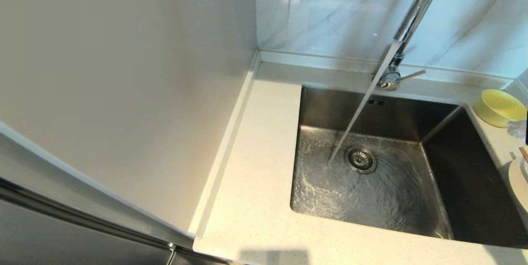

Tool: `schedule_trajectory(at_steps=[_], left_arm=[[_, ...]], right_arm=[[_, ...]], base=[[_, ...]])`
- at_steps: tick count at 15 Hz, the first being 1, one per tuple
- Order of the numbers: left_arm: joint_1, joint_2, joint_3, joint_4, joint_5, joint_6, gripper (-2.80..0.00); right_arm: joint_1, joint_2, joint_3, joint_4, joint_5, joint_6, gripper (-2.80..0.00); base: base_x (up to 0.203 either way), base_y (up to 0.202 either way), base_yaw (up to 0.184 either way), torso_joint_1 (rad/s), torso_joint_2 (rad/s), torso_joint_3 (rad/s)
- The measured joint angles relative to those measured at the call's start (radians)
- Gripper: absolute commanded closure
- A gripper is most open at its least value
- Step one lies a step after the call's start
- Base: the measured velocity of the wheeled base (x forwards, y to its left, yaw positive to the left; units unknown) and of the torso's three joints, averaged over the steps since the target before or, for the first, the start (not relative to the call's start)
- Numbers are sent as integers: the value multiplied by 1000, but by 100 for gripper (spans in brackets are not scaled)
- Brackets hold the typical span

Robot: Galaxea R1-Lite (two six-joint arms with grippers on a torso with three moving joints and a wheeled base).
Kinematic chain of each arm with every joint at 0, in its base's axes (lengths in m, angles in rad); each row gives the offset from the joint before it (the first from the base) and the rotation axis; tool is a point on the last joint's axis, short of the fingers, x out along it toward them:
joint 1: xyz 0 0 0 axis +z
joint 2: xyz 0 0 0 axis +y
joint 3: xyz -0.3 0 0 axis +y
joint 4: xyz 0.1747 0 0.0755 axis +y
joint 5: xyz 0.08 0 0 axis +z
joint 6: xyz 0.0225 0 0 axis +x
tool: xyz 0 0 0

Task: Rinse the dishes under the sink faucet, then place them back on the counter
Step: Pick up the chopsticks

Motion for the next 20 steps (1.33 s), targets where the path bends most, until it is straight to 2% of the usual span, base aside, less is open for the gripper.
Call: schedule_trajectory(at_steps=[4,6,9,13,15,17,20], left_arm=[[0,0,0,0,0,0,0],[0,0,0,0,0,0,0],[0,0,0,0,0,0,0],[0,0,0,0,0,0,0],[0,0,0,0,0,0,0],[0,0,0,0,0,0,0],[0,0,0,0,0,0,0]], right_arm=[[63,-42,147,-163,16,-3,0],[75,-33,154,-172,37,5,0],[93,24,118,-204,47,89,0],[156,155,104,-357,30,111,0],[200,224,91,-447,-30,110,0],[230,295,59,-518,-125,110,0],[243,371,35,-626,-225,110,0]], base=[[0,0,0,0,0,0],[0,0,0,0,0,0],[0,0,0,0,0,0],[0,0,0,0,0,0],[0,0,0,0,0,0],[0,0,0,0,0,0],[0,0,0,0,0,0]])
